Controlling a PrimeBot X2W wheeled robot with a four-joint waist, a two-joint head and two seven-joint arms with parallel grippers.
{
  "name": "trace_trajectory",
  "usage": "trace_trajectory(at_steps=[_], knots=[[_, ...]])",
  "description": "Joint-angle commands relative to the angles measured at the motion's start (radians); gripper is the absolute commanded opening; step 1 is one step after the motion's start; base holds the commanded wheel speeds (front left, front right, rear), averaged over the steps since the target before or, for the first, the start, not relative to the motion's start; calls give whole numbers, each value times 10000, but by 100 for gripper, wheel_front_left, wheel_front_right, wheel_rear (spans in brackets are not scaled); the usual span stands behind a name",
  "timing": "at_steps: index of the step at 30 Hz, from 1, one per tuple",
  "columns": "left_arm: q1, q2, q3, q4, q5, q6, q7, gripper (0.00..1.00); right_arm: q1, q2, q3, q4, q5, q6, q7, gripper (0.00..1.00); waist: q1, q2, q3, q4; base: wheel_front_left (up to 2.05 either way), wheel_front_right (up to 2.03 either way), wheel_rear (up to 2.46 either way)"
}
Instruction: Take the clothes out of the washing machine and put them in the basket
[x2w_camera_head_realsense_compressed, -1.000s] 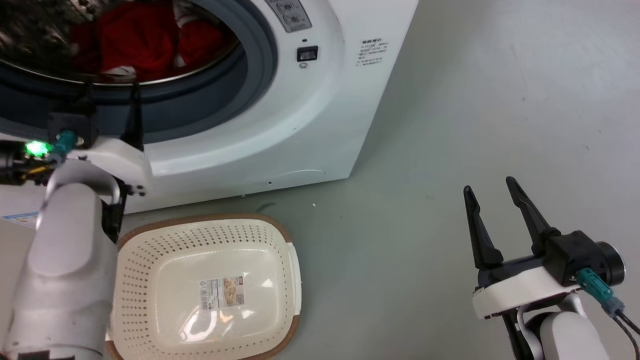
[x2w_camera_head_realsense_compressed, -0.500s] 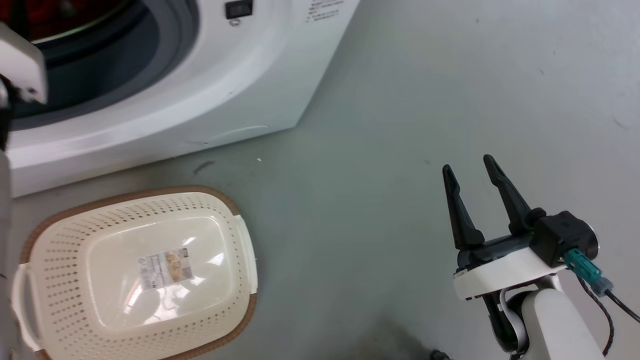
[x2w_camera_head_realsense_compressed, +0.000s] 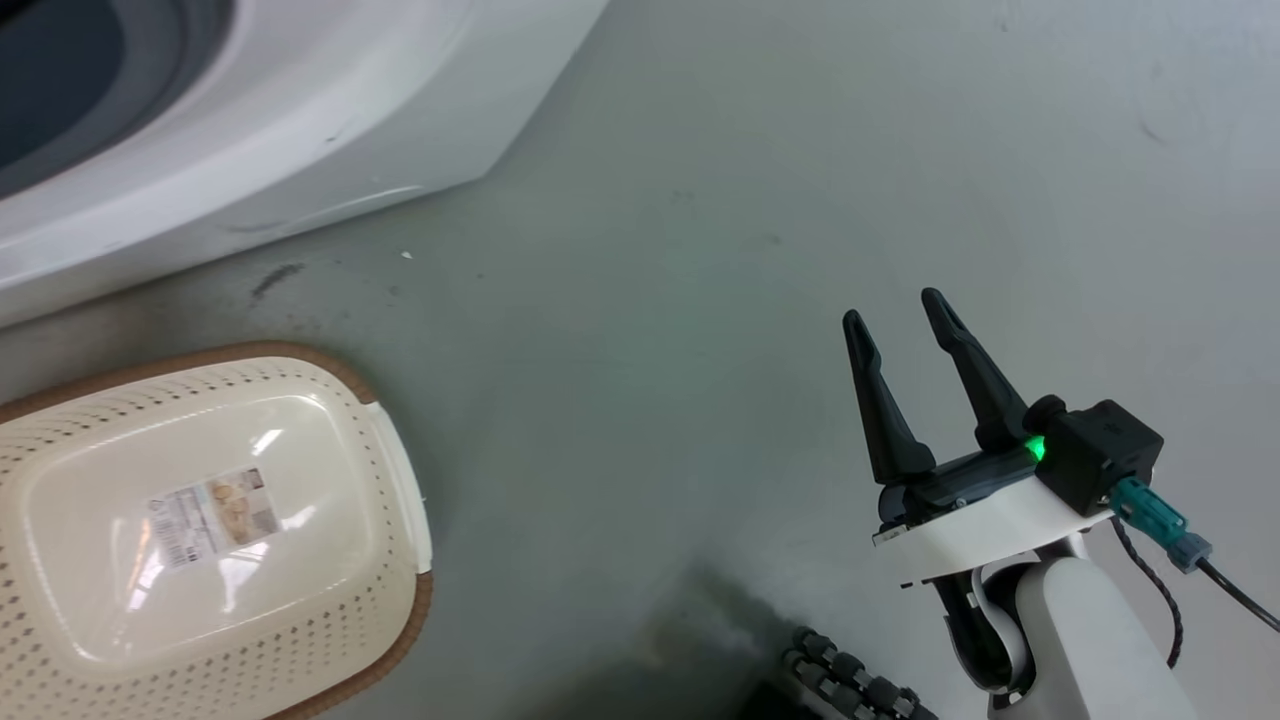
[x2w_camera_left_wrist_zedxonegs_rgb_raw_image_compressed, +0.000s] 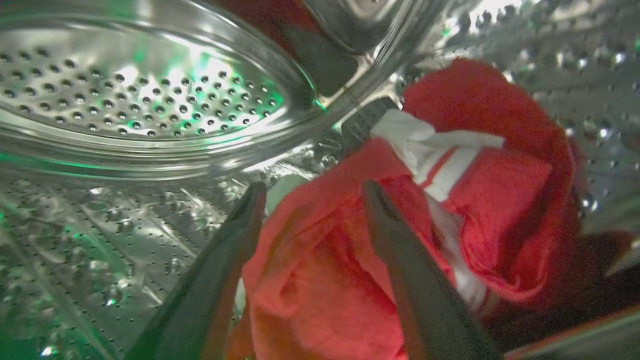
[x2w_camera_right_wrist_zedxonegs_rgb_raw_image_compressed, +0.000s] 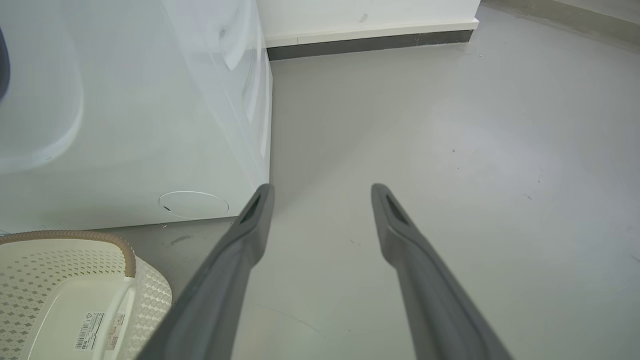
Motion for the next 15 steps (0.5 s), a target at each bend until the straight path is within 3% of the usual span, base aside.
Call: trace_trajectory(at_steps=[1, 9, 15], knots=[[-173, 204, -215, 4, -77, 12, 232, 100, -198, 23, 62, -54, 56, -10, -30, 100, -2, -1, 243, -227, 0, 0, 0], [-707, 1713, -1633, -384, -1010, 8, 1975, 100, -228, 23, 410, -80, 471, -10, -30, 100, -2, -1, 654, -618, 0, 0, 0], [-870, 2392, -2226, -975, -1681, 7, 3398, 100, -250, 23, 573, -72, 640, -10, -31, 100, -2, -1, 830, -775, 0, 0, 0]])
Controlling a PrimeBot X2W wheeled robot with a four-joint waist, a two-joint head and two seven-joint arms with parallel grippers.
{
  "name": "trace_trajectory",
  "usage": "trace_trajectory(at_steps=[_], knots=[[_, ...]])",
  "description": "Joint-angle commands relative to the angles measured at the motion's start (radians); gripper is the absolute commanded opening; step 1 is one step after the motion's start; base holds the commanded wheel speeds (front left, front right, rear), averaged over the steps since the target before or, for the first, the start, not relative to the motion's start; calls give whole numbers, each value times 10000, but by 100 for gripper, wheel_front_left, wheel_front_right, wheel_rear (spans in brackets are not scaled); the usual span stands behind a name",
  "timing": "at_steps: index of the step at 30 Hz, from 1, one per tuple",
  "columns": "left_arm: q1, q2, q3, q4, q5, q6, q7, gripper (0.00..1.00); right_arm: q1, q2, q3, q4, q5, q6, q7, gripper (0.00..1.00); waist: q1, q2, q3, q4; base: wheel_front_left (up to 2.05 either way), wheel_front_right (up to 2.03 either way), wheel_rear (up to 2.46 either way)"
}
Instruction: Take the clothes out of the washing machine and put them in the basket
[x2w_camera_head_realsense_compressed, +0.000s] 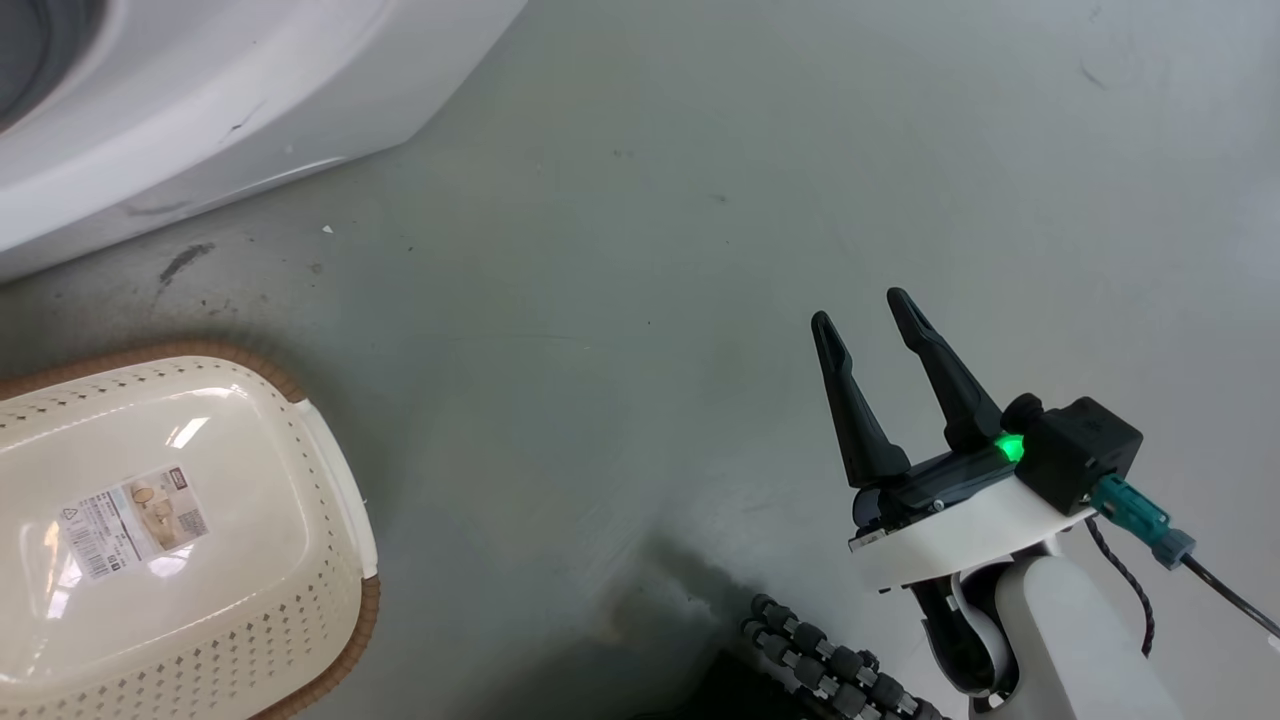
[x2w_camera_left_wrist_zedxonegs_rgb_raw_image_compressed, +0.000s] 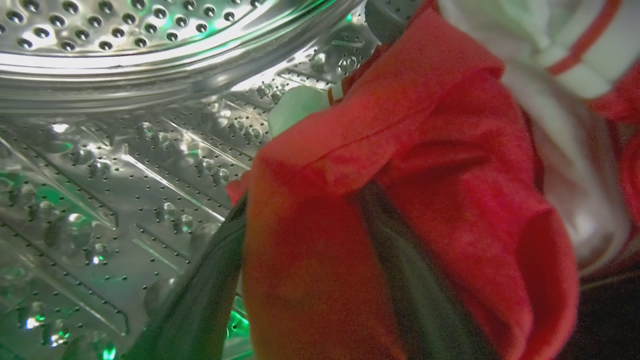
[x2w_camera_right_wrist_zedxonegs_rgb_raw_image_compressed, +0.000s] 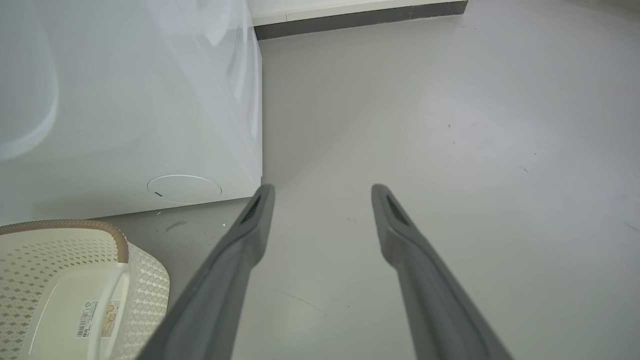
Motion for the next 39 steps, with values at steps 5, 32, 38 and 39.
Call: trace_trajectory(at_steps=[5, 32, 38, 39], knots=[[179, 355, -84, -553, -481, 10, 941, 55, -159, 23, 61, -4, 137, -10, -29, 100, -1, 0, 77, -123, 0, 0, 0], [2151, -1047, 1012, -269, -2299, 1603, -3419, 0, -18, 17, -598, 94, -253, -9, -28, 100, -1, 0, -1570, 332, 0, 0, 0], [3196, -2159, 1246, 1039, -2958, 1706, -5133, 0, 266, 17, -825, 263, -476, -10, -27, 100, -1, 0, -2519, 689, 0, 0, 0], [3345, -2320, 1328, 1220, -3115, 1716, -5402, 0, 311, 17, -864, 311, -528, -9, -27, 100, -1, 0, -2684, 746, 0, 0, 0]])
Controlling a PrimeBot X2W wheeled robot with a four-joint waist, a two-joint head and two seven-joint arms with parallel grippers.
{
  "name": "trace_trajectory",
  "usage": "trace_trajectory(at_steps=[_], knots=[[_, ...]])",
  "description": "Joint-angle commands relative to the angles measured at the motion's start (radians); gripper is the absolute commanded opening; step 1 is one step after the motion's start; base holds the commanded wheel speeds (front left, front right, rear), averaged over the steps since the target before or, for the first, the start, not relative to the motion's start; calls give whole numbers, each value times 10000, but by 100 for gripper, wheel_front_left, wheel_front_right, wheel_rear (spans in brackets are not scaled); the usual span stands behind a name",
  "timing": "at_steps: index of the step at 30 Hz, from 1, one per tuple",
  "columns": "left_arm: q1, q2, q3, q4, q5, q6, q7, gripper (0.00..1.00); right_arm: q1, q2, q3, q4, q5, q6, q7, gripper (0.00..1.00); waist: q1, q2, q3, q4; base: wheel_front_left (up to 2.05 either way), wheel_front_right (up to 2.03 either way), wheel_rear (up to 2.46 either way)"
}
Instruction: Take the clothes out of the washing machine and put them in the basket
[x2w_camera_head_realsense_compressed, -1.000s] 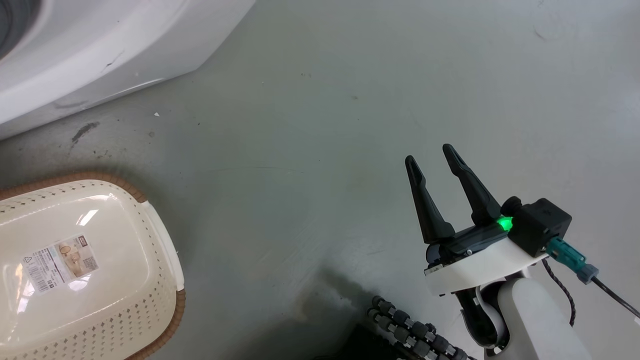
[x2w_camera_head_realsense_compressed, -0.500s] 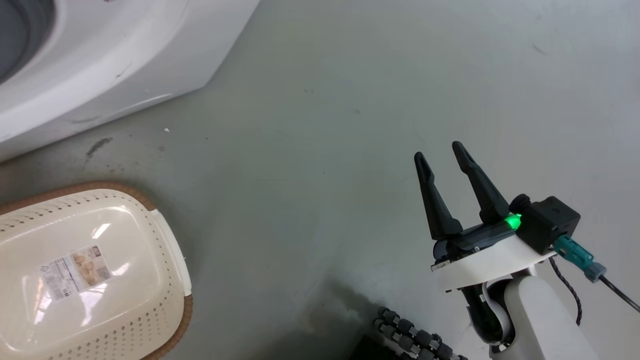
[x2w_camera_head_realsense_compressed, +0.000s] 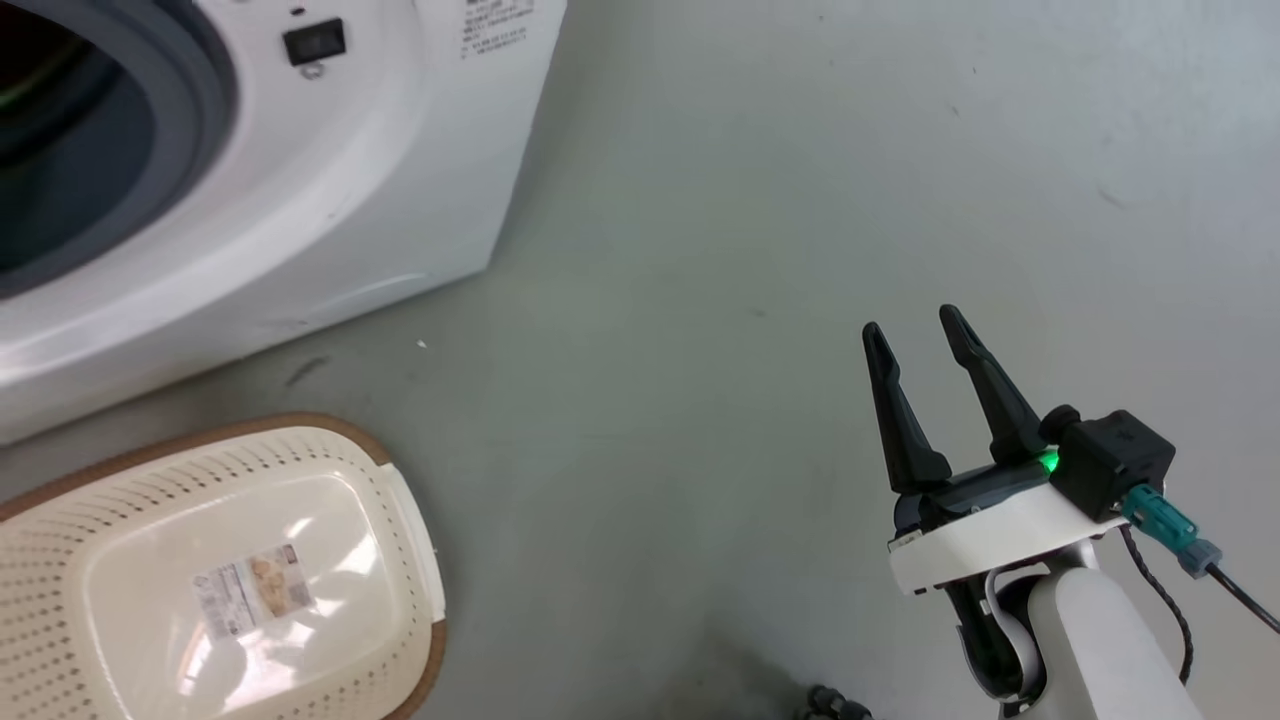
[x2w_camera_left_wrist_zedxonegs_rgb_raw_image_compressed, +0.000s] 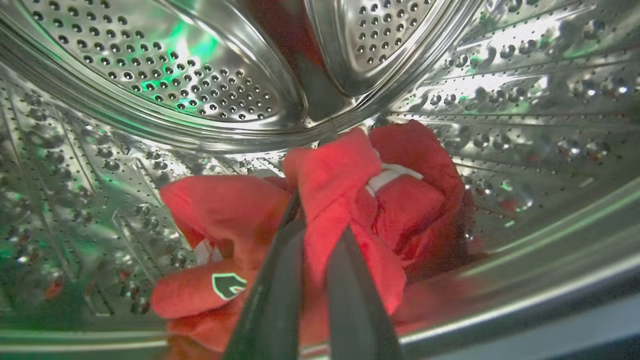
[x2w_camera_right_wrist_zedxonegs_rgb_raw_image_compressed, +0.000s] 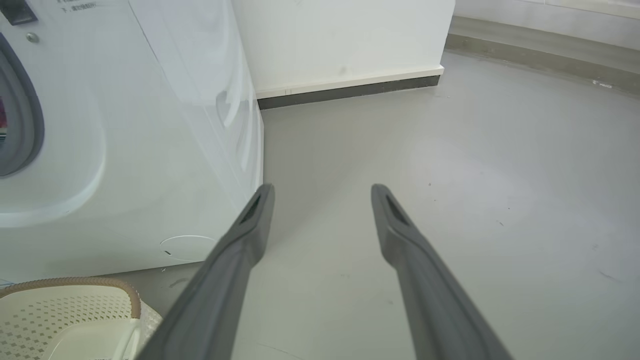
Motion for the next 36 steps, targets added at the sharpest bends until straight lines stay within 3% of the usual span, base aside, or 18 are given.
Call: trace_trajectory(at_steps=[1, 9, 15, 28, 36], knots=[[319, -240, 9, 251, -113, -32, -379, 0, 138, 8, -83, 77, -116, -8, -23, 100, 0, 0, -628, 331, 0, 0, 0], [1182, -1333, 231, 1090, -717, -300, -1507, 0, 647, 8, -375, 375, -404, -7, -22, 100, 0, 0, -1881, 1071, 0, 0, 0], [1804, -2054, 367, 659, -860, -461, -1683, 0, 1007, 5, -629, 573, -702, -8, -22, 100, 0, 0, -2854, 1733, 0, 0, 0], [3760, -3067, 889, -2706, -472, -192, -1688, 0, 1593, 6, -1260, 325, -1194, -8, 347, 100, 0, 0, -4077, 2902, 0, 0, 0], [5799, -3337, 909, -5410, -233, 346, -1675, 0, 1926, 8, -1342, -7, -1324, -7, 582, 100, 0, 0, -4567, 3304, 0, 0, 0]])
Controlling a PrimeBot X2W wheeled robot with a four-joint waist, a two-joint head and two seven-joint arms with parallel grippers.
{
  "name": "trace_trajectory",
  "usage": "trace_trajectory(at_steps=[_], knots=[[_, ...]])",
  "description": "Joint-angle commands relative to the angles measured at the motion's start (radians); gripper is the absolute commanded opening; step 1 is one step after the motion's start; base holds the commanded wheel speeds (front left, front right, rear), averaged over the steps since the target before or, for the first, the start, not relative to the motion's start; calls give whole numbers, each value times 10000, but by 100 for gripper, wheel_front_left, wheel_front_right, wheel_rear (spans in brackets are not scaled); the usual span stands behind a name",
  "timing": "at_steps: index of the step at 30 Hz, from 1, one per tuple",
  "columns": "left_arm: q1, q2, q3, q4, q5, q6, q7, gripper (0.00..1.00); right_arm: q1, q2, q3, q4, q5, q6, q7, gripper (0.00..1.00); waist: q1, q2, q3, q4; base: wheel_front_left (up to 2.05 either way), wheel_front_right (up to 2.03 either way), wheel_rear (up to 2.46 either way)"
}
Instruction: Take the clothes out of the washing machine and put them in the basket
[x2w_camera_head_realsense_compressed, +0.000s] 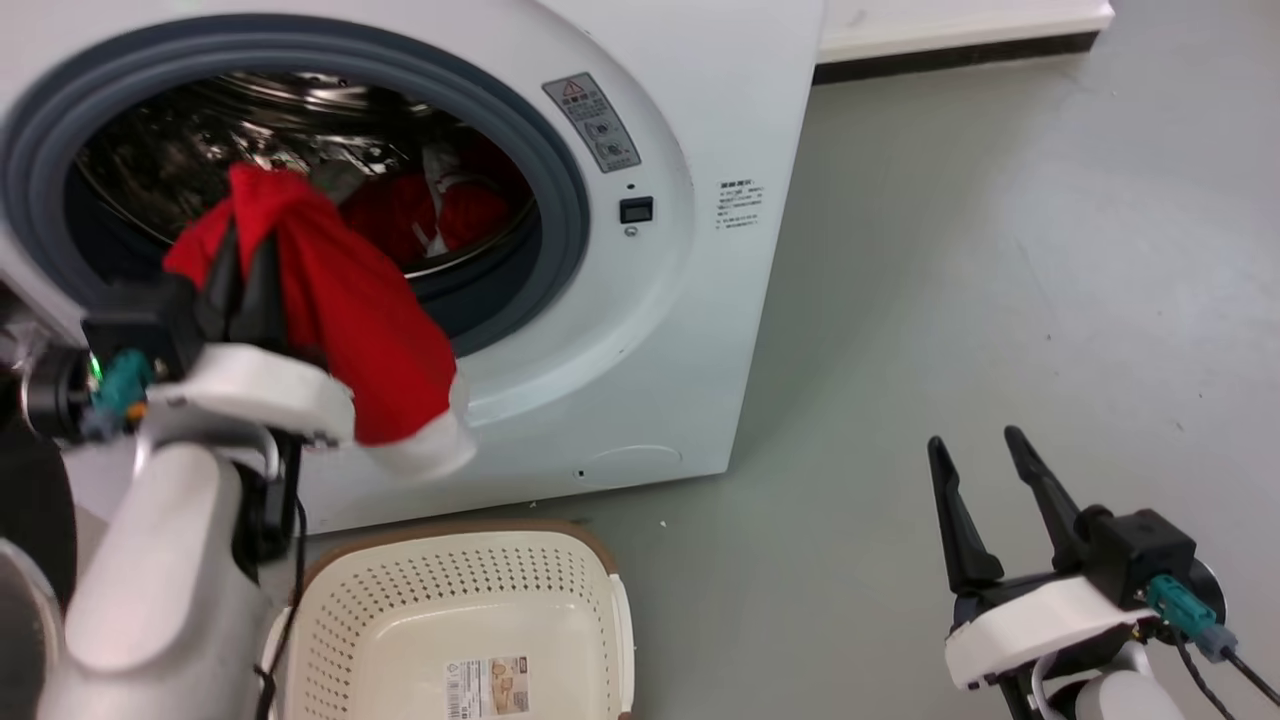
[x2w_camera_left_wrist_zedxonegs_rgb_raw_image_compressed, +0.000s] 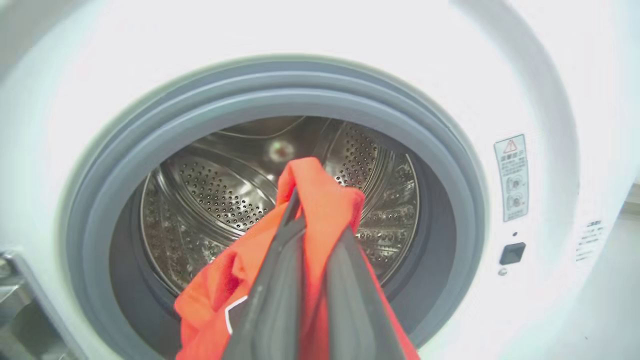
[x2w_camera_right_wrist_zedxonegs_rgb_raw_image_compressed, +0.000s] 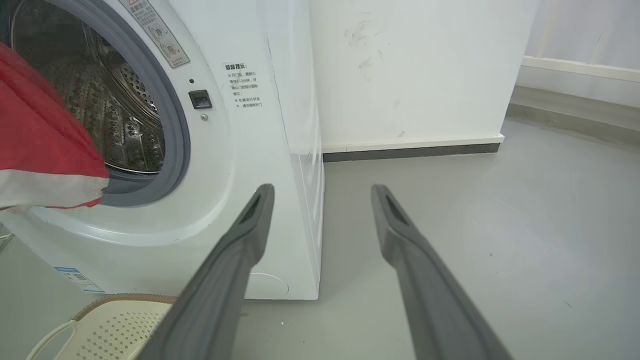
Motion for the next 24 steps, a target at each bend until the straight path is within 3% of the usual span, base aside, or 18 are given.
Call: trace_trajectory(at_steps=[1, 9, 13, 19, 24], knots=[[718, 3, -44, -661, 68, 188, -7, 0, 246, 5, -23, -94, -88, -8, 82, 100, 2, -1, -210, 177, 0, 0, 0], [3482, -201, -458, -3139, 39, 985, 665, 0, 532, 6, -85, -465, -265, -7, 358, 100, 2, -1, -303, 494, 0, 0, 0], [4430, -400, -780, -3605, -51, 1154, 934, 0, 549, 5, -174, -599, -328, -7, 423, 100, 2, -1, -265, 635, 0, 0, 0], [5546, -826, -1237, -2921, -442, 1071, 1082, 0, 459, 5, -92, -827, -344, -8, 553, 100, 2, -1, 63, 808, 0, 0, 0], [5152, -1170, -1223, -1108, -741, 767, 580, 0, 83, 6, 75, -1042, -339, -7, 576, 100, 2, -1, 953, 707, 0, 0, 0]])
